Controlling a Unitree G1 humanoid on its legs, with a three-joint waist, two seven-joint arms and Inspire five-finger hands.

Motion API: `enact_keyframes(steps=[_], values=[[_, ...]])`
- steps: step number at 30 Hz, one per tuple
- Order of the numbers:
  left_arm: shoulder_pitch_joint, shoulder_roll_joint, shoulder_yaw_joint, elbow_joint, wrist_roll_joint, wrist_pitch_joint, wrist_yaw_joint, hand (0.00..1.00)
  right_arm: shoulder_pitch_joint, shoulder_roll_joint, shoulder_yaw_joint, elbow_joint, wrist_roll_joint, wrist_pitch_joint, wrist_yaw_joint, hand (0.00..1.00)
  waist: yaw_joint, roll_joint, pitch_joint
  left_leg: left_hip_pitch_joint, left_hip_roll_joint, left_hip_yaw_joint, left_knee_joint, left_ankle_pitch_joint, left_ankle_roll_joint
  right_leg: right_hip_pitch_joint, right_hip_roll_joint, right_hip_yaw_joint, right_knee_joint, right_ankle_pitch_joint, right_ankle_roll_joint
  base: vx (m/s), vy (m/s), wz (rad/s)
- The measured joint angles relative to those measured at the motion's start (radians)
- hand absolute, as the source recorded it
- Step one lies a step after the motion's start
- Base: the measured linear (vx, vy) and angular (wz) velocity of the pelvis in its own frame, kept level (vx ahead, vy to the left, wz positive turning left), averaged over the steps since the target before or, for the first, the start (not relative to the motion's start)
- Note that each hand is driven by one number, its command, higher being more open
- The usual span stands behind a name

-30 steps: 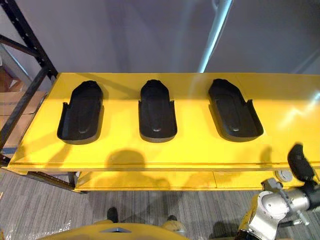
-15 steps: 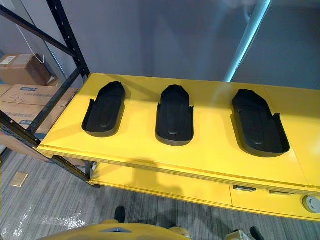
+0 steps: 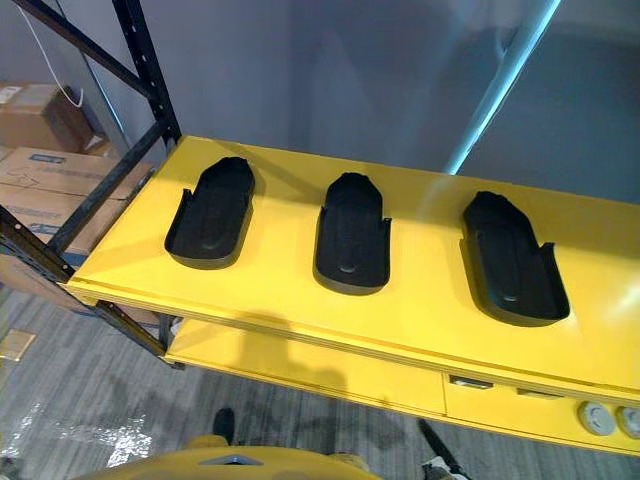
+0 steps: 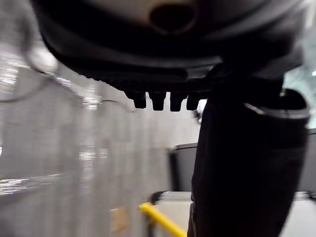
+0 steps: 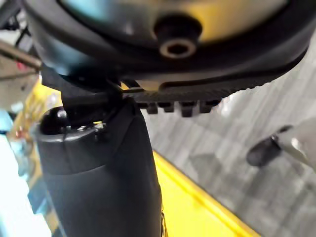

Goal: Walk over and take three plastic housings, then place them on the shelf

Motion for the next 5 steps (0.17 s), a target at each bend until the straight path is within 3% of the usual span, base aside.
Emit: enact_keyframes(steps=[2, 5], values=[[0.004, -0.006, -0.033, 0.082, -0.075, 0.045, -0.139, 1.0, -0.006, -0.002, 0.0, 0.022, 0.002, 0.0, 0.083, 1.0, 0.0, -0.002, 0.0, 0.01, -0.005, 0.008, 0.0, -0.006, 0.002, 0.0, -0.006, 0.005, 0.0, -0.005, 0.003, 0.0, 0.001, -0.09], [0.02, -0.009, -0.051, 0.112, -0.079, 0.075, -0.25, 1.0, -0.007, -0.01, 0.0, 0.031, -0.006, 0.0, 0.145, 1.0, -0.001, 0.017, 0.004, 0.033, -0.007, 0.035, 0.0, -0.018, 0.003, 0.004, -0.012, 0.028, 0.001, -0.009, 0.005, 0.03, 0.002, -0.2]])
